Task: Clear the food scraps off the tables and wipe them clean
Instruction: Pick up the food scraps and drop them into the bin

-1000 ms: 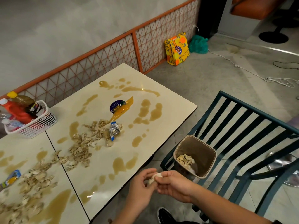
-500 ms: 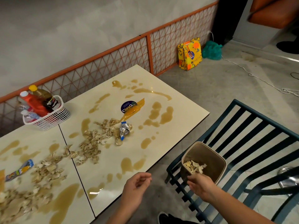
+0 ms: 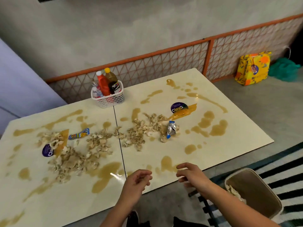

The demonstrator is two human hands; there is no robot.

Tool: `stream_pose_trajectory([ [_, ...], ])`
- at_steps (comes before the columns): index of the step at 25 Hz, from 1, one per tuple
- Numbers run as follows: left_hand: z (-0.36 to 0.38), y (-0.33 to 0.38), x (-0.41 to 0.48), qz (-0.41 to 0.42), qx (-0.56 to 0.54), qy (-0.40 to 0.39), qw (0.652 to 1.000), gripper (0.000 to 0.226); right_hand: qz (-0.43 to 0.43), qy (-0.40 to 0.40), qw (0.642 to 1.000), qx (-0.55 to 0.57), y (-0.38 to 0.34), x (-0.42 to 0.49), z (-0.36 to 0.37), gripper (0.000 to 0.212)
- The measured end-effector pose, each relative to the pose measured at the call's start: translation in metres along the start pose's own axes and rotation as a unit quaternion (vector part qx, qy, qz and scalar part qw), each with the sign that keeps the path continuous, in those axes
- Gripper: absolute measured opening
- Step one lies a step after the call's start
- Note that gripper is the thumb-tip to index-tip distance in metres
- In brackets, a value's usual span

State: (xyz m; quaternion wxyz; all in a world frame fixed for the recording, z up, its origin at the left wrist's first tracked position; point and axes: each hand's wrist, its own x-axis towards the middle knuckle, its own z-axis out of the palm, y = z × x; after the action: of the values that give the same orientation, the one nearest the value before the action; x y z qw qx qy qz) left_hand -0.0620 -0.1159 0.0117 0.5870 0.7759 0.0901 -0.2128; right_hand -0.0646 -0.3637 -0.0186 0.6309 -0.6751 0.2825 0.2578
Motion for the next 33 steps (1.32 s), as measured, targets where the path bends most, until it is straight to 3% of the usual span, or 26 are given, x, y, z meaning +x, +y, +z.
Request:
stream_pose_trajectory([
  [3, -0.046, -0.022, 0.001, -0.030, -0.025, 0.046, 0.998, 0.016, -0.010, -0.025, 0.996, -0.090, -0.018, 0.022, 0.036, 0.019],
  [6, -0.097, -0.045, 0.004, -0.058, -0.043, 0.080, 0.994, 0.016, -0.066, 0.016, 0.971, -0.229, -0.037, 0.072, 0.060, 0.018],
  [9, -0.150, -0.061, 0.005, -0.074, -0.048, 0.099, 0.991, 0.015, -0.108, 0.110, 0.917, -0.367, -0.066, 0.132, 0.065, 0.039],
  [13, -0.213, -0.077, 0.006, -0.085, -0.054, 0.114, 0.988, 0.018, -0.047, 0.168, 0.838, -0.516, -0.087, 0.202, 0.059, 0.057],
  [18, -0.279, -0.093, 0.017, -0.104, -0.063, 0.125, 0.985, 0.018, -0.014, 0.191, 0.875, -0.444, -0.095, 0.220, 0.076, 0.047],
  [26, -0.313, -0.097, 0.057, -0.104, -0.030, 0.051, 0.993, 0.018, -0.035, 0.229, 0.860, -0.454, -0.077, 0.190, 0.117, 0.018],
  [29, -0.317, -0.091, 0.078, -0.094, -0.008, 0.011, 0.995, 0.018, -0.067, 0.252, 0.882, -0.392, -0.078, 0.164, 0.150, 0.021],
  [33, -0.314, -0.081, 0.101, -0.071, 0.001, -0.021, 0.997, 0.016, -0.134, 0.230, 0.940, -0.215, -0.096, 0.106, 0.204, 0.020],
])
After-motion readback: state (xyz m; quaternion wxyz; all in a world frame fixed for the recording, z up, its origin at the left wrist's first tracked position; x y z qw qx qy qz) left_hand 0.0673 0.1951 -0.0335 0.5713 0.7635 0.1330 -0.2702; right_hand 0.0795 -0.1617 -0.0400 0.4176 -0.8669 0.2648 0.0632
